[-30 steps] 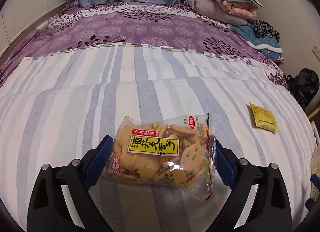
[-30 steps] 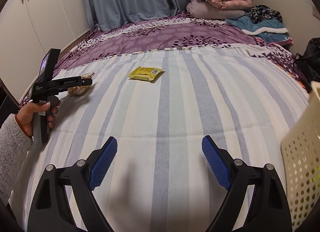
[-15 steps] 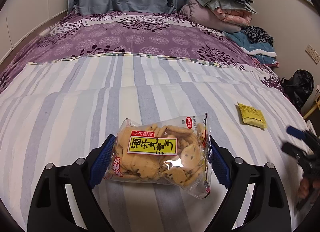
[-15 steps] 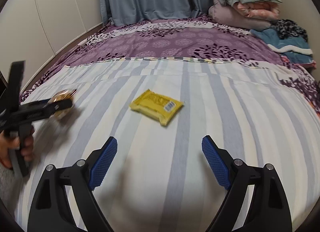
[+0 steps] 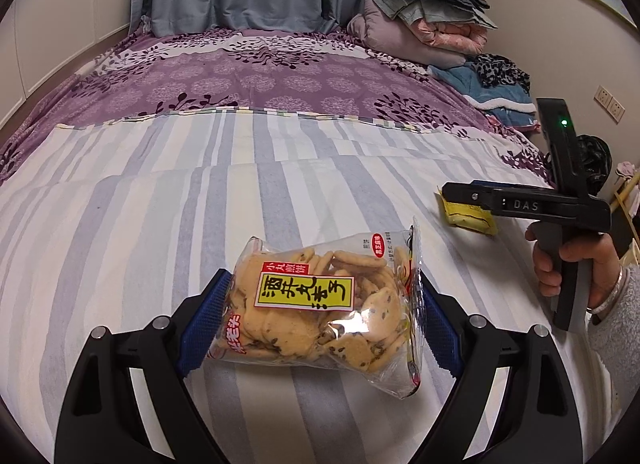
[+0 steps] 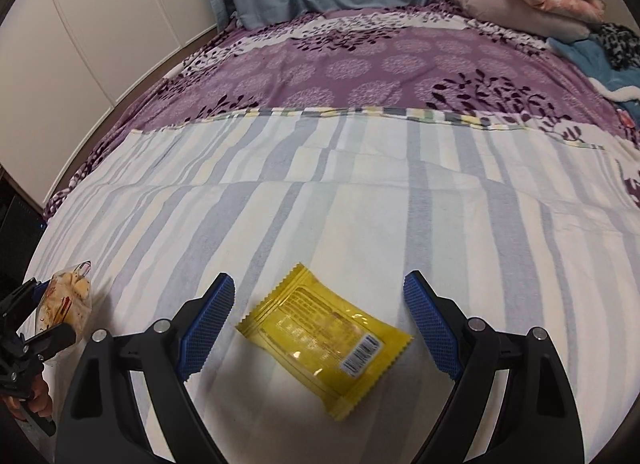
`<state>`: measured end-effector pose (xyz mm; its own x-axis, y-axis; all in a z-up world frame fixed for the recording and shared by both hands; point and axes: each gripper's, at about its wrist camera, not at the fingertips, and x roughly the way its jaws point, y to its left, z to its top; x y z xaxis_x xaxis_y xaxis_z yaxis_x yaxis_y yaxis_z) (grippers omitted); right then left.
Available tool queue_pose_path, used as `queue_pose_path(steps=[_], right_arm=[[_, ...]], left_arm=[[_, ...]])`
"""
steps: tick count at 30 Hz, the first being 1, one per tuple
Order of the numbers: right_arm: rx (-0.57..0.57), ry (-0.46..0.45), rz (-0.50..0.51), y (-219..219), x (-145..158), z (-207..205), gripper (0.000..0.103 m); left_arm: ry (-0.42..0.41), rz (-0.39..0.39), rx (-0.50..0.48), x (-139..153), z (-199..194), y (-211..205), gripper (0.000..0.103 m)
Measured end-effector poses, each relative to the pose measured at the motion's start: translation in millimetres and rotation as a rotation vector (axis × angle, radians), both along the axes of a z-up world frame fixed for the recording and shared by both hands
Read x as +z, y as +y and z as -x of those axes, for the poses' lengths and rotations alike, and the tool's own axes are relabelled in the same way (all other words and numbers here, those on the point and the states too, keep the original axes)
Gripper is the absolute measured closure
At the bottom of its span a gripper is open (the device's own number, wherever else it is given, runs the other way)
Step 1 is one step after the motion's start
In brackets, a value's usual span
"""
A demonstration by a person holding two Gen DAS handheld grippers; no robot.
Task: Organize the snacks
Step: 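Grasp the yellow barcode snack packet with right tool while left tool holds cracker bag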
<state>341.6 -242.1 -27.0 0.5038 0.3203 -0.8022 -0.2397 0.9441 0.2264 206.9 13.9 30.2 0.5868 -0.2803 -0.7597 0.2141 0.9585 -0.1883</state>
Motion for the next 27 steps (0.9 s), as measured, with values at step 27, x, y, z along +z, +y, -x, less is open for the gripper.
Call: queue_pose_path(steps=[27], right_arm=[[0.040,-0.027,0.177,26,0,27,0.051]], left_arm=[[0.015,-0.006,0.040,-10,1,3,0.014]])
